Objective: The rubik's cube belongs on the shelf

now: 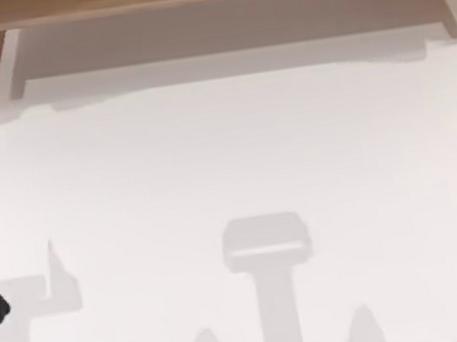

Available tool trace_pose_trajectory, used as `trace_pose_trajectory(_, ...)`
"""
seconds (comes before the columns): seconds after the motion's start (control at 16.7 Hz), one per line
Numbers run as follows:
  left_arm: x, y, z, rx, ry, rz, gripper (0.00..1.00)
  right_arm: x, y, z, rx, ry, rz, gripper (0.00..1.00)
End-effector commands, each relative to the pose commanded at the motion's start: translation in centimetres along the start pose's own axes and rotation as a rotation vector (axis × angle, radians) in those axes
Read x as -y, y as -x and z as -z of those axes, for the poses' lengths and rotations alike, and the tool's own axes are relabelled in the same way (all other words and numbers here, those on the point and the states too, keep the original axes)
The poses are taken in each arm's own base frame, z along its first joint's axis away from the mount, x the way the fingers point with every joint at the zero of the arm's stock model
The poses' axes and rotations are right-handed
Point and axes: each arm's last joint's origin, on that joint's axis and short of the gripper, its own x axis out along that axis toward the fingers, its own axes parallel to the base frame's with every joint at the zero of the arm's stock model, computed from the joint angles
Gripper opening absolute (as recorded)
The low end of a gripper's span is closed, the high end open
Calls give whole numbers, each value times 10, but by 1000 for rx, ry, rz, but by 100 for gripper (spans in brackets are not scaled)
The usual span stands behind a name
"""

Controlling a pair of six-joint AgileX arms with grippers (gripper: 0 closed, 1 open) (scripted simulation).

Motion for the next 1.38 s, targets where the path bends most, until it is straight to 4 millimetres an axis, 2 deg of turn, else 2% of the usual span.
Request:
trace_pose_trajectory(0.3,0,0,0,0,0,0,100,0,-2,-9,2,50,-9,100)
trace_pose_trajectory(0.48,0,0,0,0,0,0,100,3,-11,-31,12,171,-17,100)
trace_pose_trajectory(0.66,0,0,0,0,0,0,100,9,-34,-61,24,348,-16,100)
trace_pose_trajectory(0.84,0,0,0,0,0,0,100,22,-75,-89,36,562,-3,100)
trace_pose_trajectory(1.02,0,0,0,0,0,0,100,45,-132,-102,41,791,15,100)
trace_pose_trajectory(1.2,0,0,0,0,0,0,100,78,-192,-88,35,1016,30,100)
trace_pose_trajectory(1.38,0,0,0,0,0,0,100,115,-243,-51,21,1218,35,100)
